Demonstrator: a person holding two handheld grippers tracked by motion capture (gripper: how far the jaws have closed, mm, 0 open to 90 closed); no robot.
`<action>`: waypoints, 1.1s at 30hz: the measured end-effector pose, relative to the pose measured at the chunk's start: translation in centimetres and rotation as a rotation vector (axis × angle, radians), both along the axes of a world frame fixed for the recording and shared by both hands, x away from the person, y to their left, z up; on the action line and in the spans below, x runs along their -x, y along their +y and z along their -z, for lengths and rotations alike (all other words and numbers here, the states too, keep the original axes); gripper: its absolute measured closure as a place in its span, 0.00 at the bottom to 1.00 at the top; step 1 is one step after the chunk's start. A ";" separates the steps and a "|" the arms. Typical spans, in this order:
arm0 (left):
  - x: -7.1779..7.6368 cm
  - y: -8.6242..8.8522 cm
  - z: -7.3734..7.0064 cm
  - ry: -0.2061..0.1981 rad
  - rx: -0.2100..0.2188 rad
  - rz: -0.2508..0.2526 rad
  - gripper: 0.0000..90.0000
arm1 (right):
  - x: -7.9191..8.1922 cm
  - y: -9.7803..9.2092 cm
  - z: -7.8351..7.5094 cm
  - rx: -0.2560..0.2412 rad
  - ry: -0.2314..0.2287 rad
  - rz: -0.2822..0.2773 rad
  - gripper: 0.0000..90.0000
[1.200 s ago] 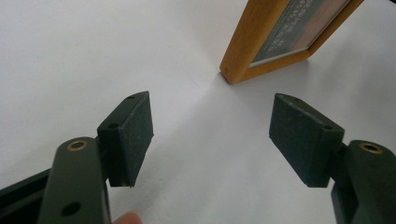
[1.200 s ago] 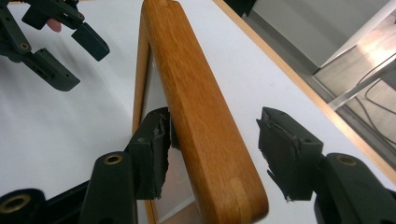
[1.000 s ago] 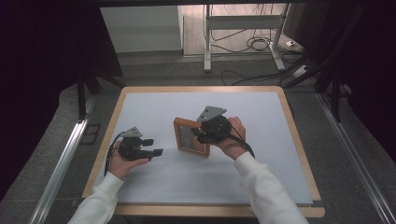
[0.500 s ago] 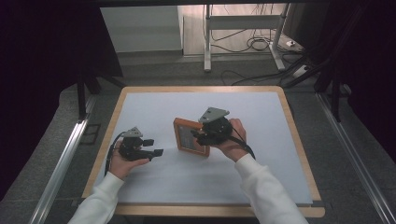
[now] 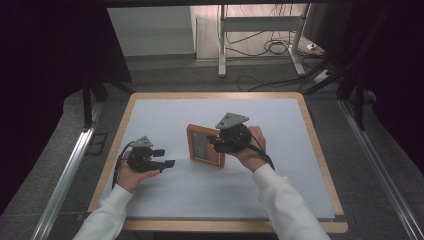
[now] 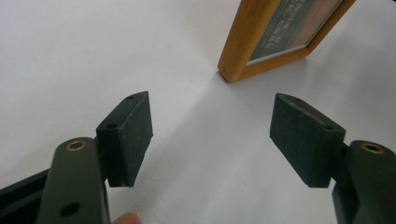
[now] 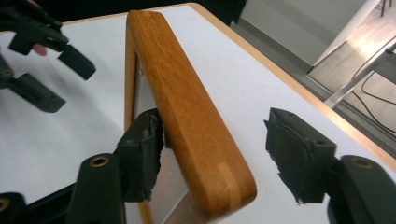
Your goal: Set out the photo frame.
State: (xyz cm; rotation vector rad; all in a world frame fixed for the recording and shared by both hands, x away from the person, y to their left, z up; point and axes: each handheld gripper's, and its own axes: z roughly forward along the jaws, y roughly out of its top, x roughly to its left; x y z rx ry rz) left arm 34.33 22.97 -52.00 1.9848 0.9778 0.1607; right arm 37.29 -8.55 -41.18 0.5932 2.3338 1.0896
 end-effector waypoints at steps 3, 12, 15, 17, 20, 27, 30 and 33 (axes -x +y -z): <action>0.0 0.0 0.0 -0.004 -0.001 0.002 0.33 | -0.5 -0.2 0.1 -0.011 0.015 0.016 0.45; 0.0 0.0 0.0 -0.003 -0.002 0.002 0.33 | -1.9 -0.8 0.6 -0.011 0.037 0.048 0.48; 0.0 0.1 0.0 -0.005 -0.001 0.001 0.33 | -2.4 -1.0 0.9 -0.010 0.040 0.064 0.48; 0.0 0.1 0.0 -0.004 -0.007 0.005 0.33 | -2.6 -1.1 1.0 -0.010 0.042 0.072 0.48; 0.0 0.0 0.0 -0.003 -0.006 0.004 0.33 | -3.0 -1.1 1.2 -0.007 0.040 0.085 0.47; 0.0 0.0 0.0 -0.003 -0.003 0.003 0.33 | -3.5 -1.2 1.5 -0.014 0.047 0.096 0.46; 0.0 0.0 0.0 -0.003 -0.005 0.004 0.33 | -3.5 -1.1 1.6 -0.008 0.045 0.099 0.44; 0.0 0.0 0.0 -0.004 -0.004 0.004 0.33 | -3.5 -1.1 1.6 -0.012 0.048 0.100 0.43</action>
